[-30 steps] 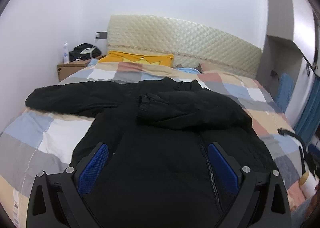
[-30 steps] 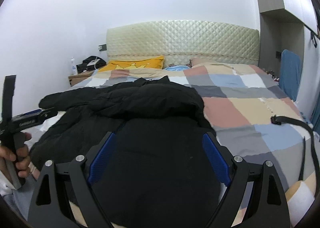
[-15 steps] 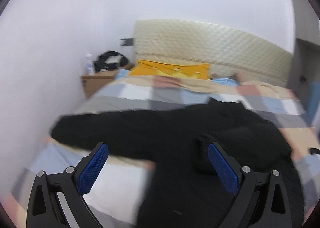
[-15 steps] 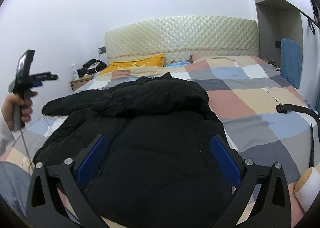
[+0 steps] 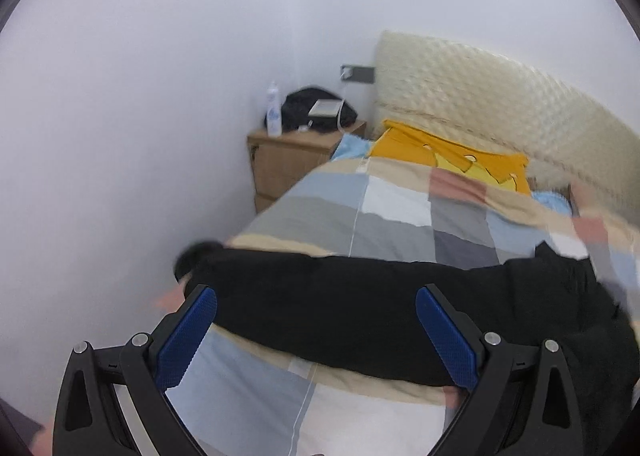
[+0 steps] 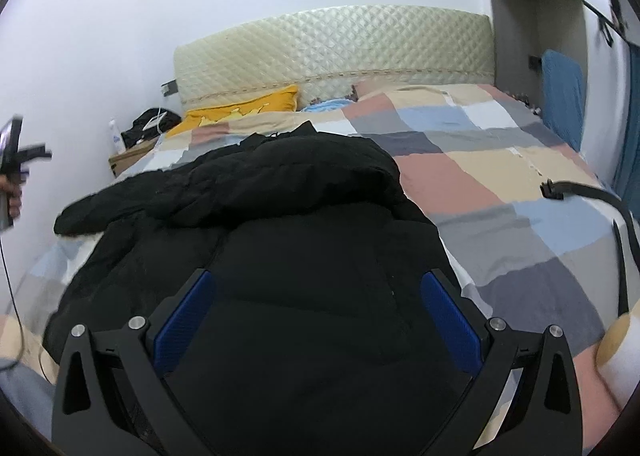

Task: Fold large clothes
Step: 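Grasp the other black sleeve cuff with the left gripper and lift it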

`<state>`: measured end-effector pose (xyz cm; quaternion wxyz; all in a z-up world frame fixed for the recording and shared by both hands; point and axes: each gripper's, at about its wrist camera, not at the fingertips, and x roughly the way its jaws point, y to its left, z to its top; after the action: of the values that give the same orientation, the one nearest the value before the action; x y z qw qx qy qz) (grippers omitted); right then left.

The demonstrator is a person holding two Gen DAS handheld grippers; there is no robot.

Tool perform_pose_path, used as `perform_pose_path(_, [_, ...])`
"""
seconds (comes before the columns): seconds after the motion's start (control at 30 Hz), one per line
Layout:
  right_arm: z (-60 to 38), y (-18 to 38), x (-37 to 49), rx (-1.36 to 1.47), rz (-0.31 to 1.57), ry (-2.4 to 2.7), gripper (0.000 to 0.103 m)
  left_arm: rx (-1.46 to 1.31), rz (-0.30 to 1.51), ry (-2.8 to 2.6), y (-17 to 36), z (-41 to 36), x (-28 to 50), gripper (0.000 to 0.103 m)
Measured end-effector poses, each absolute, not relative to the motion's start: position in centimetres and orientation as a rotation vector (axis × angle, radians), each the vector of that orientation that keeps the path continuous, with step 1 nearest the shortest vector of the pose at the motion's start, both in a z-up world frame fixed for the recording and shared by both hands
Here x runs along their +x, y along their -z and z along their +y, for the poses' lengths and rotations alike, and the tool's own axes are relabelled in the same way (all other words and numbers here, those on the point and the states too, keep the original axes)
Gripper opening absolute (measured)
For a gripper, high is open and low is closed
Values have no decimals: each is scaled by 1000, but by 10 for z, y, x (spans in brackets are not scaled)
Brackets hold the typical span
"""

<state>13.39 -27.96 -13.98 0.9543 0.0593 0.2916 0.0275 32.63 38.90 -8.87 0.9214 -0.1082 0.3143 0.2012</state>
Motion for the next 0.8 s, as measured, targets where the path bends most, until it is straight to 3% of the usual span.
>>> perform_pose_path(0.43, [-234,141,154,72,650,-28,103,-568,828,-387,243,515,340,101])
perform_pose_path(0.67, [-210,143,162,65,655,-46,103,-1003,737,-335,310,593,331,96])
perform_pose_path(0.8, [-202,148,171,40,673,-32,103,-1098,618,-303,321,614,331,96])
